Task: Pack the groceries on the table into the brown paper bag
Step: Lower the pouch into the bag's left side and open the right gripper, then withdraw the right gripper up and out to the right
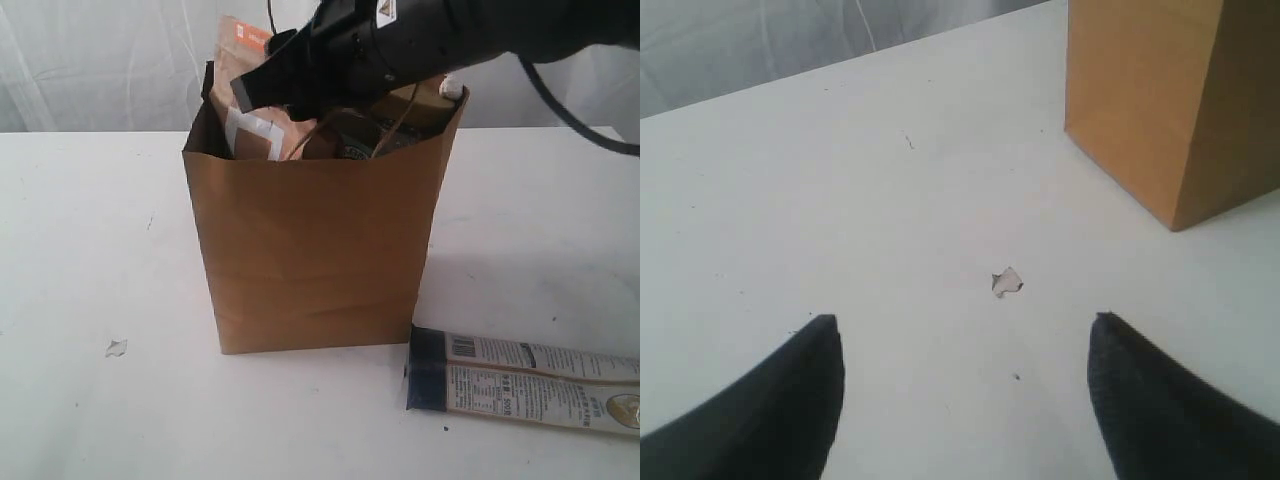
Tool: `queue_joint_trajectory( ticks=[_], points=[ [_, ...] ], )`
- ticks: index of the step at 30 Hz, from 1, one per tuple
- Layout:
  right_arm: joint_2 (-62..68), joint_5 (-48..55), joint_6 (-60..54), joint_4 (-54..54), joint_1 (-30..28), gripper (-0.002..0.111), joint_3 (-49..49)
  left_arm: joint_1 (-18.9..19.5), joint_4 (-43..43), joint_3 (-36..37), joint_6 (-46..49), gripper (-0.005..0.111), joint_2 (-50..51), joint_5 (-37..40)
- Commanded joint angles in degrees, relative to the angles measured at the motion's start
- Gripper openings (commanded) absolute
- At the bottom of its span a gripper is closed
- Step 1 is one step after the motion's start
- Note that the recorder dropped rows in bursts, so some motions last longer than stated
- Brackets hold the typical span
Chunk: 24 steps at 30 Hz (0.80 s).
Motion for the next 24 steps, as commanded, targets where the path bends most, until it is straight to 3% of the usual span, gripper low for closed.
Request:
queue_joint_trajectory(
  ticks=[1,13,24],
  points=[
    [-2.54,1.53,-0.04,-0.67,-0.47,0.062,0.12,-0.12,-0.60,0.24,-0.33,0.071,-0.26,-0.20],
    [-9.01,-0.50,-3.31,-1.54,-0.47,0.062,0.01,-0.12,-0.60,0.24,-0.33,0.071,-0.26,-0.20],
    [-18.40,2.63,-6.33,-10.31,-0.47,0.062,0.01,-0.12,-0.60,0.24,-0.33,0.071,-0.26,-0.20]
  ],
)
